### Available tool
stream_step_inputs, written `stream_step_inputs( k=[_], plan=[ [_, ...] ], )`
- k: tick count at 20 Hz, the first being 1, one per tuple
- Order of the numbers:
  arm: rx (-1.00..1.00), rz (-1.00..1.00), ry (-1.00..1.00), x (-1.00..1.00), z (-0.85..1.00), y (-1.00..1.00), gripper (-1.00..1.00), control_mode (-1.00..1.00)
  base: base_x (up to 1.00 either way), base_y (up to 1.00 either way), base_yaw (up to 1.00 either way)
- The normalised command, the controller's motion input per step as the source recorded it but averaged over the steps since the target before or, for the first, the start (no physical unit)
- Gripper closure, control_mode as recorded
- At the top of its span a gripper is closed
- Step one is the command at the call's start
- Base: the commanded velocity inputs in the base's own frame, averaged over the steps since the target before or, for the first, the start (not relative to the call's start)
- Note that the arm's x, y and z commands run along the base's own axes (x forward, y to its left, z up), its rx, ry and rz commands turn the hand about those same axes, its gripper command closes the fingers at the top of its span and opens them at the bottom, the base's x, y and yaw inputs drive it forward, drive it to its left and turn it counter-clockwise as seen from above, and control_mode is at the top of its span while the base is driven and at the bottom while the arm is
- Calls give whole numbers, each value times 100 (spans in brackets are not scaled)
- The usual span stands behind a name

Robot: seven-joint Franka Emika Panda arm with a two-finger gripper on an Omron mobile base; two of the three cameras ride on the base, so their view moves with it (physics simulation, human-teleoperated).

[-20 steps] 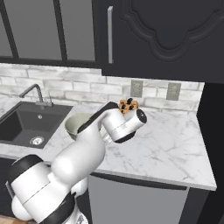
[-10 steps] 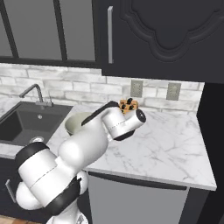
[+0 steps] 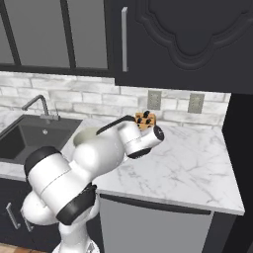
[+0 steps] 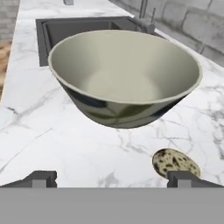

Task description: Gather the eggs and milk located in the vicinity of the sink area and place them right next to the bowl.

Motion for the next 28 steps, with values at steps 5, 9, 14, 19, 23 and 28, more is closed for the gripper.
stream_step_inputs(
  k=[5,9,14,19,23,28],
  plan=[
    [0,0,0,19,-16,0,-100,-100,0,0,0],
    [0,0,0,21,-14,0,-100,-100,0,0,0],
    [0,0,0,21,-14,0,-100,-100,0,0,0],
    [0,0,0,20,-15,0,-100,-100,0,0,0],
    [0,0,0,17,-19,0,-100,-100,0,0,0],
    [0,0,0,19,-16,0,-100,-100,0,0,0]
  ],
)
